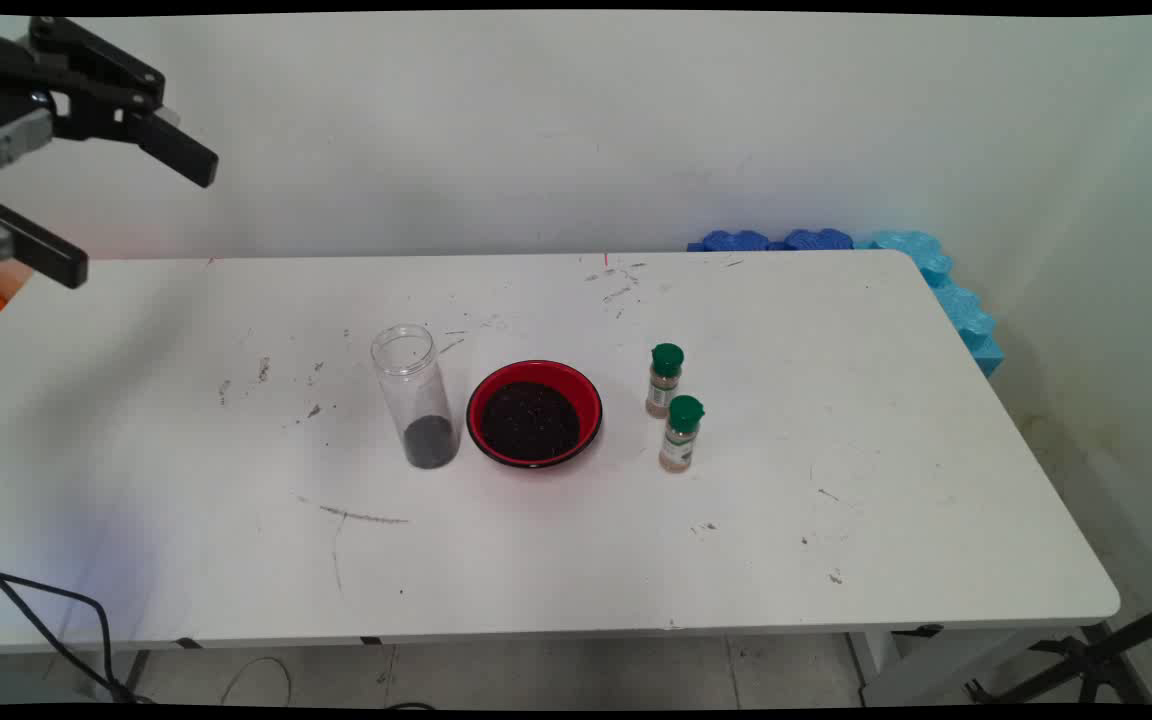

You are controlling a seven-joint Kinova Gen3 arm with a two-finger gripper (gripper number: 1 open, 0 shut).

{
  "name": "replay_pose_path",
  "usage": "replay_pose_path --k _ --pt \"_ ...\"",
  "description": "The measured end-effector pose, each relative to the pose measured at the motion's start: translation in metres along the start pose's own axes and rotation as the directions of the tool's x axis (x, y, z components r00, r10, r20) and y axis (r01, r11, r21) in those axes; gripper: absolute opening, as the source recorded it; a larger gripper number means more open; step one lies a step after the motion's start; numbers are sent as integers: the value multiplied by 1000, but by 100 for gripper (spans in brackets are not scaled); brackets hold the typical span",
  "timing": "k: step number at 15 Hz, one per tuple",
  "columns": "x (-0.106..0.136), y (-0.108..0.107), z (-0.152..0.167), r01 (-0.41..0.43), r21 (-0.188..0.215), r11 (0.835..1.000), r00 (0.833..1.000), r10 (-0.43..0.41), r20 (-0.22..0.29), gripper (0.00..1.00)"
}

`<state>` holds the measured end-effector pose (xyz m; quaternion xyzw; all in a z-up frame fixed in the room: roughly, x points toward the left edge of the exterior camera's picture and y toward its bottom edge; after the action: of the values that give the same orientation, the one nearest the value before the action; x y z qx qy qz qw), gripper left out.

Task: Pick up the black seasoning powder from the table

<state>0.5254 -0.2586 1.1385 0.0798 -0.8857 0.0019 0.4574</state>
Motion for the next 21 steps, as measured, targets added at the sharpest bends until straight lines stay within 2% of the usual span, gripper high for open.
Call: replay_pose_path --k 5,9,14,21 --pt "-16 -11 12 55 39 998 998 -56 26 100" --pt "-46 -30 28 114 121 986 991 -122 62 100" --pt "-105 -43 53 201 230 952 970 -225 86 100" --pt "-182 -41 90 285 327 901 943 -325 72 100"
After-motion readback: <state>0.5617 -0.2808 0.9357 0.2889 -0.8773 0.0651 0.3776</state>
